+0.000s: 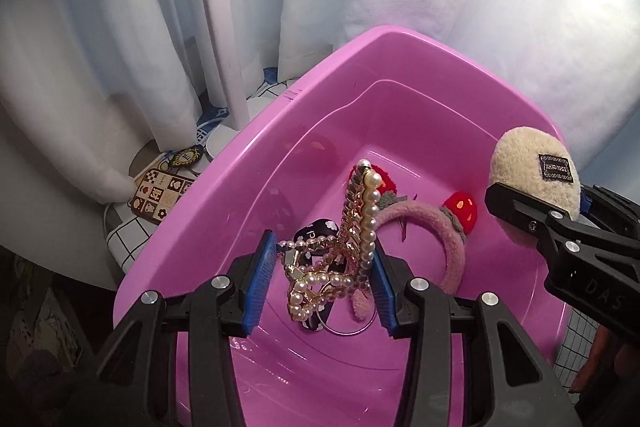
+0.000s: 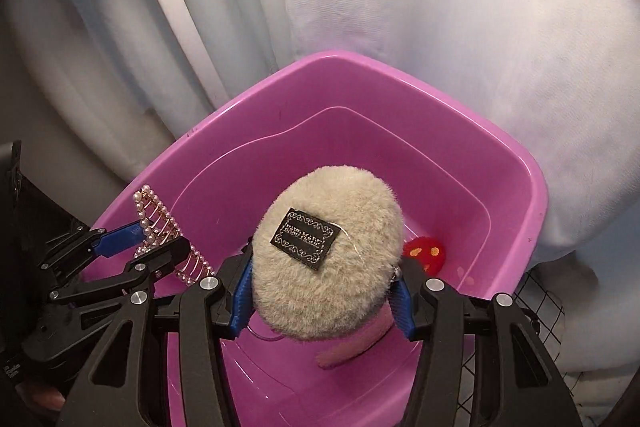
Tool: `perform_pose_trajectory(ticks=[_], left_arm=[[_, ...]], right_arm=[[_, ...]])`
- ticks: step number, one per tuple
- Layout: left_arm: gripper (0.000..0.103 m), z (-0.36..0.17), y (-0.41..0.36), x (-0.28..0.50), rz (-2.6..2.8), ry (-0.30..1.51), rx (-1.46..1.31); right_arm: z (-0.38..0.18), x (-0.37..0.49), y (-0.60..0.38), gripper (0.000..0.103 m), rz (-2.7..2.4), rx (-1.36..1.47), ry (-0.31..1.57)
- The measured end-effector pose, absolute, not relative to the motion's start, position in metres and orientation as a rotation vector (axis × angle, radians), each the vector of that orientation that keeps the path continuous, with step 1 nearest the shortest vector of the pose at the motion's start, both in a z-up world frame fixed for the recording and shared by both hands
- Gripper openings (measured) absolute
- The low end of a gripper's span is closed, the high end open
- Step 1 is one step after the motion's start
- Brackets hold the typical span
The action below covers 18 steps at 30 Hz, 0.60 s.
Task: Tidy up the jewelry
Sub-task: 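Open both tools to release the claw and pouch into the tub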
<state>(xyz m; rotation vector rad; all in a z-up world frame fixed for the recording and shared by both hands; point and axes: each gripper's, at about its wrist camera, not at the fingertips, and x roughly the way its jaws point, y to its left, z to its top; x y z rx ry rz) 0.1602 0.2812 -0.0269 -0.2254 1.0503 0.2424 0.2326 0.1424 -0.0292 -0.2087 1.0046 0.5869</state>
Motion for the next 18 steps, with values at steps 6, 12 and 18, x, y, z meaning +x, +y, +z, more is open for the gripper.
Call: perform_pose_trajectory(ticks=[6, 12, 18], left_arm=[[0.044, -0.040, 0.286, 0.167, 0.265, 1.121, -0.241], [0.045, -0.045, 0.289, 0.167, 0.283, 1.147, -0.244], [0.049, -0.045, 0.291, 0.169, 0.292, 1.153, -0.248]], right_arm=[[-0.049, 0.249, 0.153, 0.053, 0.561, -0.246, 1.077], [-0.059, 0.257, 0.160, 0.053, 0.557, -0.270, 1.103], [-0.063, 0.257, 0.160, 0.054, 0.542, -0.286, 1.121]])
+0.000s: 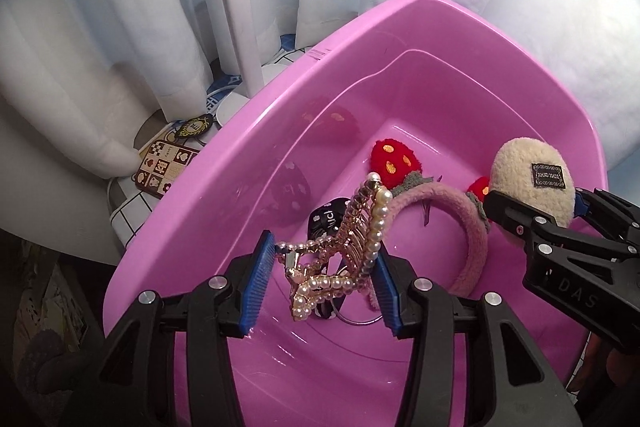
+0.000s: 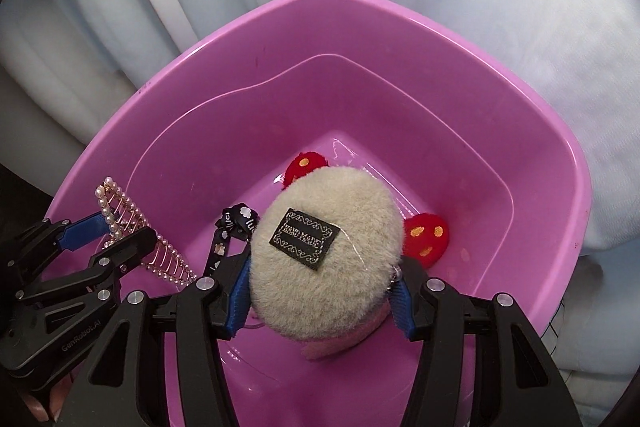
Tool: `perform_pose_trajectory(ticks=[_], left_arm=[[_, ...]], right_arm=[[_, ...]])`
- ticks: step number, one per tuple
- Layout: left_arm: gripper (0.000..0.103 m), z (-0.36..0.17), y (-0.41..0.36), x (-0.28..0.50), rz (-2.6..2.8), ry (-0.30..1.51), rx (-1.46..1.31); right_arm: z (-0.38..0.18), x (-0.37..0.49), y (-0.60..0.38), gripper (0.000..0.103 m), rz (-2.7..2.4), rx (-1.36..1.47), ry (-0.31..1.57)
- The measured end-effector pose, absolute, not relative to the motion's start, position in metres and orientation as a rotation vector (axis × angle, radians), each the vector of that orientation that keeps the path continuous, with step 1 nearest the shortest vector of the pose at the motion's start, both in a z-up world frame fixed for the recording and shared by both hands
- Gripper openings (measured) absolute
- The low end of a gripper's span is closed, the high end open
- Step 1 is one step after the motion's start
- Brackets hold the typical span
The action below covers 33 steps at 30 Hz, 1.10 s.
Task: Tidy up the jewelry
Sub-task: 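Open both tools to release the claw and pouch into the tub, then withdraw both open tools from the tub toward the watch and bangle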
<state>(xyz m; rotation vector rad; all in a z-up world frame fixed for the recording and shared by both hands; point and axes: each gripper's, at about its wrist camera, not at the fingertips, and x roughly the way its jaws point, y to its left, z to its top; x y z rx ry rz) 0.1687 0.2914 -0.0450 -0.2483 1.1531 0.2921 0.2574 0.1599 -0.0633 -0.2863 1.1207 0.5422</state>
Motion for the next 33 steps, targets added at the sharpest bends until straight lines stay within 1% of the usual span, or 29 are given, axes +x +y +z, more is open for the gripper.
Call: perform_pose_trajectory(ticks=[1, 2, 3, 4, 5, 6, 16, 21, 24, 33], left_arm=[[0.052, -0.044, 0.292, 0.169, 0.298, 1.147, -0.245], [0.059, -0.042, 0.291, 0.168, 0.307, 1.138, -0.235], [0.063, -0.039, 0.291, 0.167, 0.314, 1.128, -0.226], [0.072, -0.036, 0.292, 0.167, 0.317, 1.117, -0.222], [0.076, -0.034, 0.292, 0.166, 0.318, 1.107, -0.221], [0.078, -0.032, 0.293, 0.165, 0.321, 1.101, -0.220], [0.078, -0.032, 0.296, 0.162, 0.326, 1.099, -0.219], [0.078, -0.027, 0.293, 0.159, 0.325, 1.088, -0.204], [0.081, -0.024, 0.292, 0.157, 0.330, 1.078, -0.198], [0.081, -0.014, 0.287, 0.151, 0.336, 1.060, -0.194]], right_arm=[[-0.065, 0.256, 0.163, 0.055, 0.543, -0.288, 1.124], [-0.065, 0.257, 0.164, 0.057, 0.540, -0.292, 1.127], [-0.065, 0.257, 0.165, 0.058, 0.537, -0.300, 1.129], [-0.066, 0.257, 0.167, 0.060, 0.532, -0.311, 1.131], [-0.066, 0.258, 0.168, 0.063, 0.530, -0.318, 1.129], [-0.066, 0.259, 0.169, 0.064, 0.524, -0.321, 1.126], [-0.054, 0.260, 0.165, 0.064, 0.512, -0.298, 1.099], [-0.046, 0.249, 0.162, 0.064, 0.515, -0.279, 1.076], [-0.044, 0.247, 0.160, 0.064, 0.519, -0.271, 1.071], [-0.037, 0.240, 0.156, 0.064, 0.523, -0.267, 1.046]])
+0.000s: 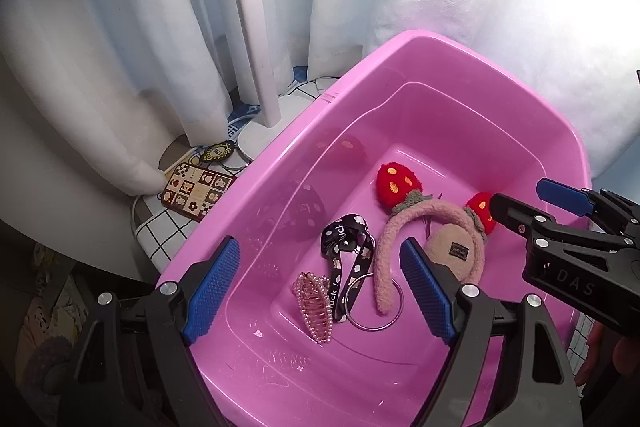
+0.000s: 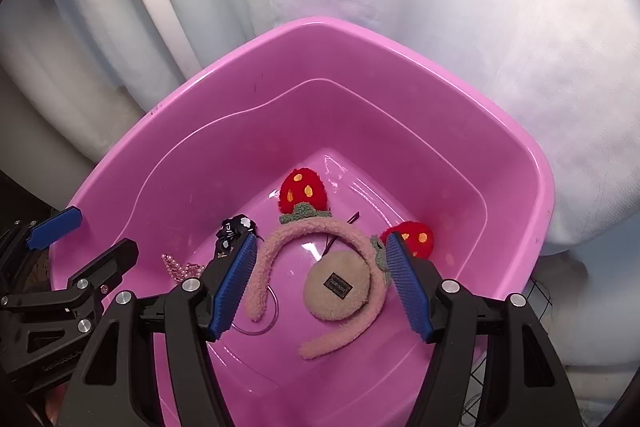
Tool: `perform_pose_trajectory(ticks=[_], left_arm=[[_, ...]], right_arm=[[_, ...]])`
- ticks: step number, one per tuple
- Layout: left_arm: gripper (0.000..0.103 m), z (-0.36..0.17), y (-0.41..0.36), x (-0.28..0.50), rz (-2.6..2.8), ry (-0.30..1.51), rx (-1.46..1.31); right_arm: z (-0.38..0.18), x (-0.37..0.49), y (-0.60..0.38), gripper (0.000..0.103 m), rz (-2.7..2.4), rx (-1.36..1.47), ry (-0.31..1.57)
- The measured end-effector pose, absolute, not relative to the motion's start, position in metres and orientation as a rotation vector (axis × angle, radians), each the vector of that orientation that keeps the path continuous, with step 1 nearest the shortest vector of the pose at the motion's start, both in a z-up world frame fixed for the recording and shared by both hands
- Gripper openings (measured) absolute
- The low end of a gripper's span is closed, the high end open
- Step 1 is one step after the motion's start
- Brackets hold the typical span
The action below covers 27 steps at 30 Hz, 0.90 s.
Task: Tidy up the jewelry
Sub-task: 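Withdraw both open tools from the tub toward the watch and bangle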
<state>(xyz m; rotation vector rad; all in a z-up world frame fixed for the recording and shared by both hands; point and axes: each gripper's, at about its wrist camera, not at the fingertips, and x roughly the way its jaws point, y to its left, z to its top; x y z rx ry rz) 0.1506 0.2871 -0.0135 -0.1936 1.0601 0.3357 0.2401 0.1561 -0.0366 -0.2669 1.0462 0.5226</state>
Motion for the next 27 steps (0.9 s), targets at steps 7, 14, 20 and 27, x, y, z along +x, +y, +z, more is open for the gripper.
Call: perform_pose_trajectory(ticks=[7, 14, 20, 27], left_arm=[[0.084, 0.002, 0.285, 0.138, 0.347, 1.017, -0.187], [0.089, 0.024, 0.274, 0.123, 0.344, 0.936, -0.155], [0.092, 0.042, 0.248, 0.112, 0.293, 0.877, -0.122], [0.094, 0.061, 0.196, 0.107, 0.182, 0.808, -0.067]], right_arm=[[-0.025, 0.229, 0.149, 0.064, 0.529, -0.254, 1.017], [-0.007, 0.206, 0.121, 0.064, 0.509, -0.207, 0.958], [0.003, 0.176, 0.062, 0.064, 0.455, -0.125, 0.917], [0.007, 0.137, -0.029, 0.064, 0.315, -0.050, 0.875]])
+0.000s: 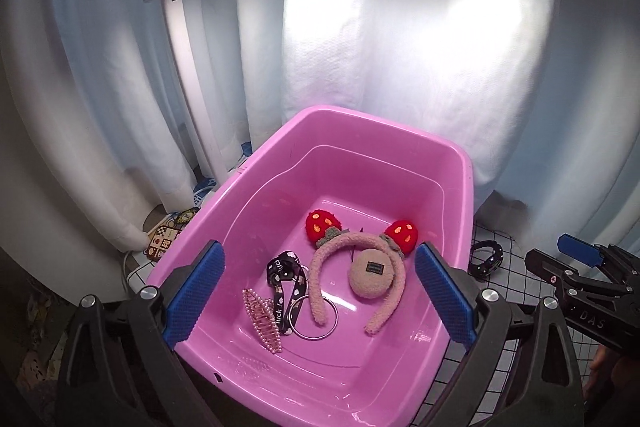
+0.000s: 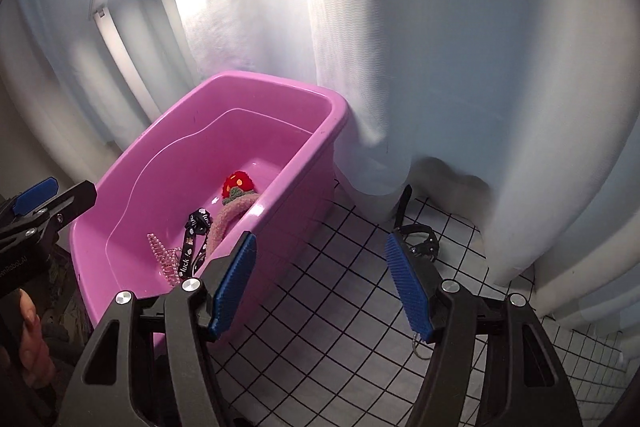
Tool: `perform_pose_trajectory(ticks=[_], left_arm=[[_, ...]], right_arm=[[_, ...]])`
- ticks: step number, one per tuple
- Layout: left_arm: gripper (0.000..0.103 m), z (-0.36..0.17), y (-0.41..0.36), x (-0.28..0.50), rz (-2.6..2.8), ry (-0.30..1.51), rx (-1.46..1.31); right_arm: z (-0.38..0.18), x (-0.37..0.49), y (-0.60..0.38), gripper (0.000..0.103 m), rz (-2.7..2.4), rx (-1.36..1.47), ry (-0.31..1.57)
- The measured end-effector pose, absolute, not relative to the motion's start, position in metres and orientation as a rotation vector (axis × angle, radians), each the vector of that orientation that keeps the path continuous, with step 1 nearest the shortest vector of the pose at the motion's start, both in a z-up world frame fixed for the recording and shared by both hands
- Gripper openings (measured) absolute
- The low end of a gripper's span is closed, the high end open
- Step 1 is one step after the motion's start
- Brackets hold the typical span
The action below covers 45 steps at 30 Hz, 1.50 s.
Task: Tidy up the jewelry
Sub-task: 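Withdraw both open tools from the tub toward the watch and bangle, then grasp the black wristwatch with the left tool while the right tool grasps the silver bangle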
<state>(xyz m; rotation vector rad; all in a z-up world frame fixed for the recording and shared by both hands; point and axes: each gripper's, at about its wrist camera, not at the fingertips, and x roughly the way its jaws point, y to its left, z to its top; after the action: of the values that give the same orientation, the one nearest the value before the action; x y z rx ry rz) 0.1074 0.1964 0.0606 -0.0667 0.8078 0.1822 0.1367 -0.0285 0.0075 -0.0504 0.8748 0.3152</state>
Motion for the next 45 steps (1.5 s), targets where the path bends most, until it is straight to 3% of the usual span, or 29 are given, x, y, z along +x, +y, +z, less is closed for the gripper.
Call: perform_pose_trajectory(ticks=[12, 24, 45], left_arm=[[0.097, 0.065, 0.096, 0.103, -0.048, 0.806, -0.051], [0.097, 0.011, 0.008, 0.113, -0.190, 0.871, 0.039], [0.097, -0.113, -0.005, 0.203, -0.068, 0.973, 0.063]], right_arm=[[-0.030, 0.061, -0.145, 0.069, 0.116, 0.091, 0.902], [-0.123, 0.048, -0.170, 0.069, 0.100, 0.192, 0.999], [-0.200, 0.102, -0.136, 0.069, 0.096, 0.164, 0.967]])
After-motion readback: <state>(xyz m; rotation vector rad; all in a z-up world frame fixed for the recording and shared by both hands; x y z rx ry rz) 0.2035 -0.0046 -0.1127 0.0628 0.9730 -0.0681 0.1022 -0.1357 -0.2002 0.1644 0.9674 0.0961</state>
